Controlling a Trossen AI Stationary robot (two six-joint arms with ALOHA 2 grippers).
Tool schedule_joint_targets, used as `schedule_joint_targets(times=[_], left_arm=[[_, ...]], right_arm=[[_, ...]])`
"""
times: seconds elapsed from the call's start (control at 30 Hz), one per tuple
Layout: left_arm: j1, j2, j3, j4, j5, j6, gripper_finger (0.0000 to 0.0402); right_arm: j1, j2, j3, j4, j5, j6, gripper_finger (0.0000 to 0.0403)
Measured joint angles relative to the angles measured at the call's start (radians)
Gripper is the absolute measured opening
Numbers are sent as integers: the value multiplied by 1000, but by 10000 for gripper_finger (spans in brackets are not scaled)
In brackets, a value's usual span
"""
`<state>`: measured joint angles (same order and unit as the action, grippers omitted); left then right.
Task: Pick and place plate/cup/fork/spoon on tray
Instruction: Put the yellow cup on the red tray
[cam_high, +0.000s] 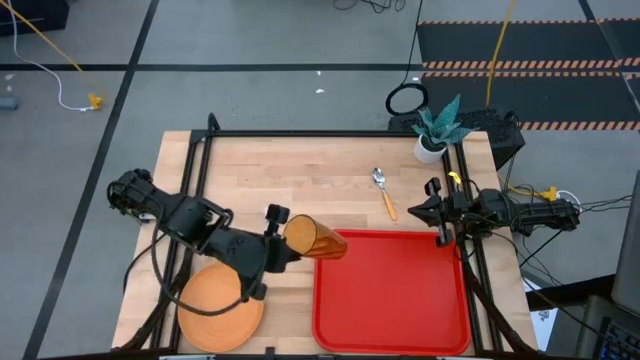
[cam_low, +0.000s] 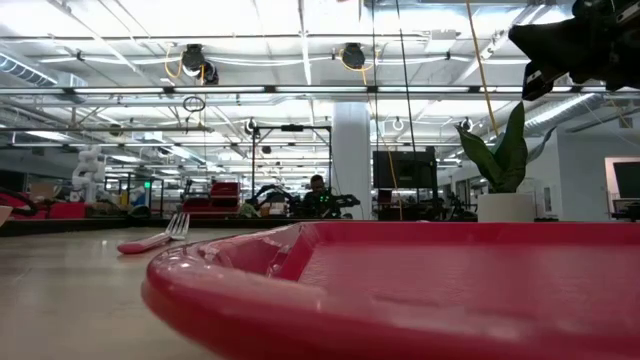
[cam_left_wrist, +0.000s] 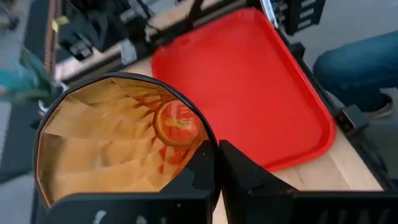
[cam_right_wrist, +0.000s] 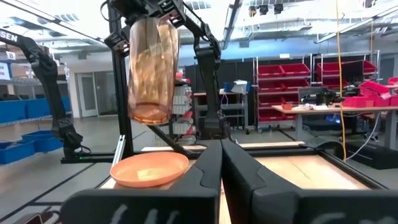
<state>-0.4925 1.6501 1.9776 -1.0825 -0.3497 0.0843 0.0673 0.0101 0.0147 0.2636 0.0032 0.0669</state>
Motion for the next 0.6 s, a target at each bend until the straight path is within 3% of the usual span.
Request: schedule_joint_targets(times=[0.2,0.4,0.6], left_arm=[[46,17,5,76,12,128,7],[104,67,35,170,92,293,8],[170,175,143,104,188,315,8]], right_arm=[[0,0,0,9,0,0,0],[0,0,0,9,0,-1,0],[0,1,0,9,0,-3,0]])
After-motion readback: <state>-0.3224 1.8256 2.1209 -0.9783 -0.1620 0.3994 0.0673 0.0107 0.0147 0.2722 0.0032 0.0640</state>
